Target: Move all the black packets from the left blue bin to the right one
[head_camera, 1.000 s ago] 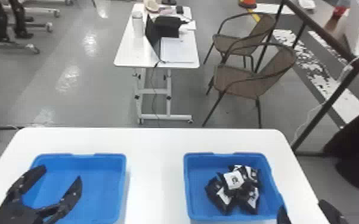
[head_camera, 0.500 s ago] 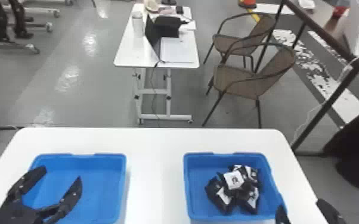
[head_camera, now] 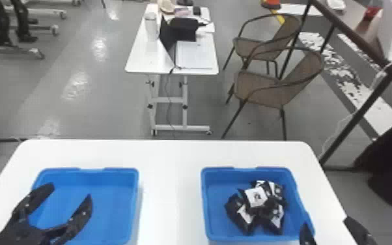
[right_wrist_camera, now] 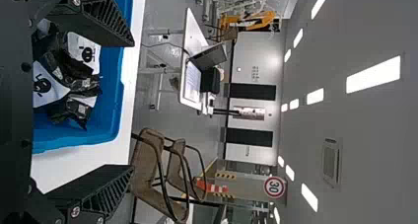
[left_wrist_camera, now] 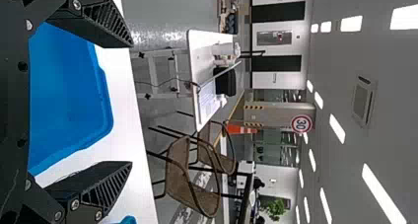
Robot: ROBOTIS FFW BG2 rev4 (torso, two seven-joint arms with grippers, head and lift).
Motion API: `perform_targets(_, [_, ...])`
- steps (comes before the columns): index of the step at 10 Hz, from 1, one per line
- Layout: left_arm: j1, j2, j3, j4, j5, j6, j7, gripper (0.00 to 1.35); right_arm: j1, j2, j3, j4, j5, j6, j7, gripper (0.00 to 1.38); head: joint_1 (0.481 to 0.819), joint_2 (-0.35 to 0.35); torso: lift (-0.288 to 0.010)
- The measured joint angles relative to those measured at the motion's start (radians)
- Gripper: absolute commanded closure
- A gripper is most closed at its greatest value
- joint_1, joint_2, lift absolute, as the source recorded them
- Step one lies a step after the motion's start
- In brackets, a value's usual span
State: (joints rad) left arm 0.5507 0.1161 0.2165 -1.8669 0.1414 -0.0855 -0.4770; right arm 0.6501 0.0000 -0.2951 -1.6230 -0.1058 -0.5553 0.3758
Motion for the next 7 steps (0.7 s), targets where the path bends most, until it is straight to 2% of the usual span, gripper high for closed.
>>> perform_targets(7, [-0.006,0.005,-0.01,0.008,0.012,0.01,0.0,0.19,0.001,0.0,0.002,-0.004,-0.001,0.003,0.0,0.14,0.695,-0.087,0.0])
